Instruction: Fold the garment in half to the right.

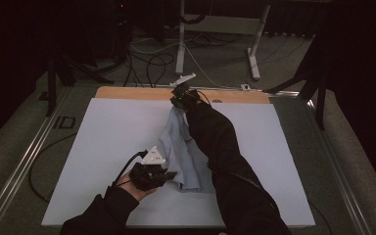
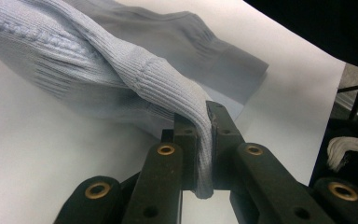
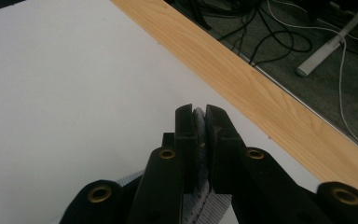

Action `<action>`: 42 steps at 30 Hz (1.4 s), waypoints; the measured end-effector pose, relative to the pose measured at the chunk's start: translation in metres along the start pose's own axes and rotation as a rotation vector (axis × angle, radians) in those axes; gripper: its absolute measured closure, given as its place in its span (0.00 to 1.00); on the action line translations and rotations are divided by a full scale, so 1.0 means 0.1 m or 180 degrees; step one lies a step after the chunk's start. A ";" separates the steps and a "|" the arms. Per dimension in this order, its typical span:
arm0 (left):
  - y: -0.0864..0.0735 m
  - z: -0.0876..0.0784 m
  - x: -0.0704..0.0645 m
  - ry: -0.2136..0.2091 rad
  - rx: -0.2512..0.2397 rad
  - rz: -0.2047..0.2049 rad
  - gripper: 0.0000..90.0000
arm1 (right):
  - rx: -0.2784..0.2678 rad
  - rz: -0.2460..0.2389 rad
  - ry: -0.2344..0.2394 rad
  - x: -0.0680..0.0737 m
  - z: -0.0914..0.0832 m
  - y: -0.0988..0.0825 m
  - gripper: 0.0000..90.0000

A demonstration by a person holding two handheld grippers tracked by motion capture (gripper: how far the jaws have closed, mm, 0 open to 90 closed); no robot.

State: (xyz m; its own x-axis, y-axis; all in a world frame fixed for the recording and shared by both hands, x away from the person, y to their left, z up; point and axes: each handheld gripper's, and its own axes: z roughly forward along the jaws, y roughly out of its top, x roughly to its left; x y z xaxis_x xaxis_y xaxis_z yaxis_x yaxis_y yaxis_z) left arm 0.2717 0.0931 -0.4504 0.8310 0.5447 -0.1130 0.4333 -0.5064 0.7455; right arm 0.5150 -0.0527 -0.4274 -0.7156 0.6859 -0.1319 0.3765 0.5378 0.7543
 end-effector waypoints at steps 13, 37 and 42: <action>0.22 0.15 -0.14 -0.0086 0.0061 0.0176 0.95 | -0.0091 0.0061 -0.0002 -0.17 -0.21 -0.13 0.94; 0.60 0.59 -0.39 -0.0309 0.0154 0.0409 0.95 | -0.0120 0.0156 -0.0028 -0.52 -0.44 -0.46 0.94; 0.66 0.71 -0.42 -0.0305 0.0210 0.0454 0.95 | -0.0091 0.0172 0.0021 -0.59 -0.43 -0.52 0.94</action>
State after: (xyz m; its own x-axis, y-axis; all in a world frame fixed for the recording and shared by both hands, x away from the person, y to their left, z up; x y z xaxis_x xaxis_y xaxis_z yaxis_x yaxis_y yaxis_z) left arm 0.2900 -0.0108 -0.4433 0.9137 0.3996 -0.0735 0.3279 -0.6185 0.7141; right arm 0.5124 -0.1423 -0.4314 -0.6986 0.7103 -0.0863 0.3977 0.4857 0.7784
